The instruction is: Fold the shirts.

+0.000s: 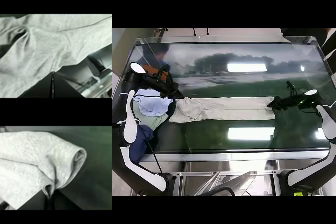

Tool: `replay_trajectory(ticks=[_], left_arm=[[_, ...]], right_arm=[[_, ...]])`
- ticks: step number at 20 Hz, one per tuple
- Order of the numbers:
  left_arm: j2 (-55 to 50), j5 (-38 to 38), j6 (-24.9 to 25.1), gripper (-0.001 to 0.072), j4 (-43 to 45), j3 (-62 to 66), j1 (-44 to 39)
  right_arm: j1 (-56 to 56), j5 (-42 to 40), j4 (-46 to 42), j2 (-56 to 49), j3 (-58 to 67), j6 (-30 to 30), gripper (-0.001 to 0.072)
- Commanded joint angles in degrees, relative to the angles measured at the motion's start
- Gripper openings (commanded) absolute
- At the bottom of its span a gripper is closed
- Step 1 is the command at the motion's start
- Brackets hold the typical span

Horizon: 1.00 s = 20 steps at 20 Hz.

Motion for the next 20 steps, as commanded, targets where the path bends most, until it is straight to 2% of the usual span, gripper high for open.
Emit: replay_trajectory(ticks=[1, 3, 7, 10, 13, 15, 18, 20], left_arm=[[0.15, 4.90, 1.14, 0.0012, -6.49, -1.14, -5.62], [-1.88, 9.31, 1.14, 0.0013, -8.57, -1.14, -11.78], [-9.14, 23.43, 0.61, 0.0012, -10.01, 0.44, -26.01], [-17.00, 27.12, -1.25, 0.0012, -11.45, 9.40, -33.59], [-23.80, 27.10, -4.57, 0.0012, -11.50, 18.62, -36.48], [-25.73, 27.32, -5.97, 0.0012, -11.63, 20.44, -36.79], [-25.81, 28.72, -5.75, 0.0012, -12.68, 20.41, -36.72], [-24.79, 27.17, -2.91, 0.0012, -18.08, 20.41, -35.78]], right_arm=[[0.24, 7.67, 1.60, 1.44, 6.05, 1.81, 0.0016], [0.26, 12.17, 2.25, 4.22, 10.36, 3.63, 0.0016], [0.26, 18.93, 5.70, 10.34, 18.12, 7.26, 0.0016], [0.37, 22.58, 7.74, 13.57, 20.24, 10.29, 0.0016], [0.72, 23.08, 12.33, 15.58, 20.24, 10.47, 0.0017], [1.51, 23.19, 14.51, 16.02, 20.26, 10.45, 0.0016], [3.52, 23.15, 14.84, 15.87, 20.26, 10.43, 0.0017], [5.55, 21.70, 14.84, 15.82, 20.24, 10.45, 0.0017]])
